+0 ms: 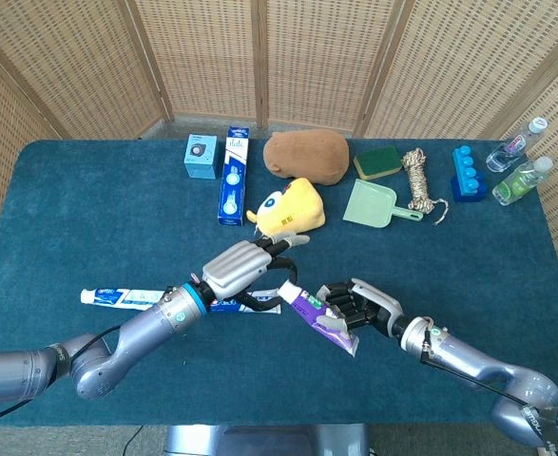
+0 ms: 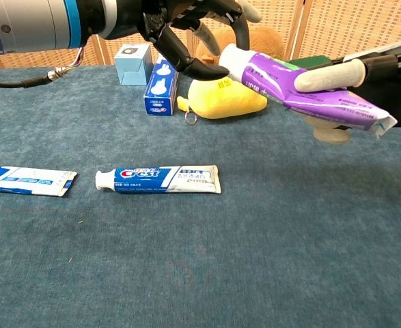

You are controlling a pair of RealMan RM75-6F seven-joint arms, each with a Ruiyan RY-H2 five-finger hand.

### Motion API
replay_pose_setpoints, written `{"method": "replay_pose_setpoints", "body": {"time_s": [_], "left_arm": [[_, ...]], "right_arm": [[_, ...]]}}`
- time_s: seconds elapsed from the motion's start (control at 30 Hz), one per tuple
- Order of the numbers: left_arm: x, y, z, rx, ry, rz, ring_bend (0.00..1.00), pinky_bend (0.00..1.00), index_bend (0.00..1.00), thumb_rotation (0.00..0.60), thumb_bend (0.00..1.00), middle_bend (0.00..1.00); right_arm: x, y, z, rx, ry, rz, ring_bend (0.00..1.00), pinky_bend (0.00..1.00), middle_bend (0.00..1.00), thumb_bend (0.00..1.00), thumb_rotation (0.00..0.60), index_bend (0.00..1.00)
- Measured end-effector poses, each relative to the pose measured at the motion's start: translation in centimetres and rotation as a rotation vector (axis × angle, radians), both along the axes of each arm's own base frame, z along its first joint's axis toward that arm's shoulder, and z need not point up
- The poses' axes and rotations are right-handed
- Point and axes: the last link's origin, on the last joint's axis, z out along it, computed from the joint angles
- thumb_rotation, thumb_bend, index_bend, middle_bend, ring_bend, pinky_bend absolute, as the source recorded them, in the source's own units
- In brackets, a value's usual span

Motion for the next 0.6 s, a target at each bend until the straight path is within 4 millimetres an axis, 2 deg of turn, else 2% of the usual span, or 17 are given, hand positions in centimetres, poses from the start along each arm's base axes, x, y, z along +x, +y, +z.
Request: {"method": "replay_pose_setpoints", "body": {"time_s": [0.6], "left_arm": [[0.3,-0.2,0.2,0.001,-0.037,0.003,0.0,0.2,0.5,0.6,0.33,0.1]], "right_arm": [[-1.4,0.1,0.9,0.011,-0.044,0.004,0.72,0.71,0.76,0.52,0.6,0.94]]}}
